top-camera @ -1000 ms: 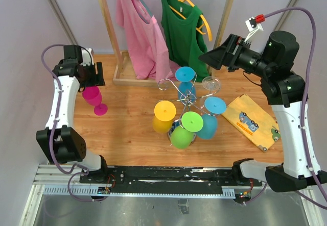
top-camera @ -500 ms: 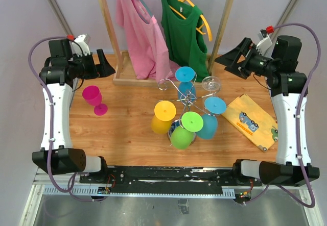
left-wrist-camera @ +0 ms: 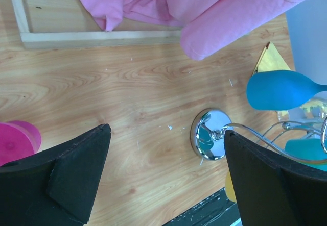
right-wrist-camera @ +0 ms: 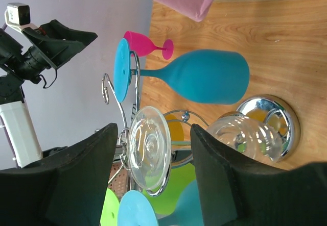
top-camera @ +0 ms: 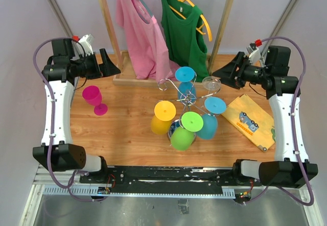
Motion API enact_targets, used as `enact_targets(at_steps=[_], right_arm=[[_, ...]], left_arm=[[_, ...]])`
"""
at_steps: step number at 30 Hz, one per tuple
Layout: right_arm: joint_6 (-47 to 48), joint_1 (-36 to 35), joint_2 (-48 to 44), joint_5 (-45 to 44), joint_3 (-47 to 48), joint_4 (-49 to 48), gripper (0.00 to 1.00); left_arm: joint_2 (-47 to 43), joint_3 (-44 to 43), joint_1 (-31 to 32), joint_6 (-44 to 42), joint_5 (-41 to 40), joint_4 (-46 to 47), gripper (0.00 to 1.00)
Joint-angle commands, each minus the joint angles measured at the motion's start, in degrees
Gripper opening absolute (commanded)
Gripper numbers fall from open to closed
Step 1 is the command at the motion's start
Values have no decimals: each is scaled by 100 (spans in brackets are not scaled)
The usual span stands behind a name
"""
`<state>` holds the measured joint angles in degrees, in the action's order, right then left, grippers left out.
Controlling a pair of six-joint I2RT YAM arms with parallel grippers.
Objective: Take the wine glass off the wine glass rack
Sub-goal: Pick up the wine glass from the wine rack.
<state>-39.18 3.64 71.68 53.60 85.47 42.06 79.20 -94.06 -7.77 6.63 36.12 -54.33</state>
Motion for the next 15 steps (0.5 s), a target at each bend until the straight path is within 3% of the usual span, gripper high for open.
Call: enact_targets(at_steps=[1,9,15], right_arm=[[77,115,-202,318,-91,30,57],[95,171,-234,482,-202,19,42],[130,172,-245,588,-254,15,35]], left_arm=[[-16,84,55,31,163,-33,97],[-71,221,59,5,133,-32,97],[-62,262,56,0,122,-27,97]])
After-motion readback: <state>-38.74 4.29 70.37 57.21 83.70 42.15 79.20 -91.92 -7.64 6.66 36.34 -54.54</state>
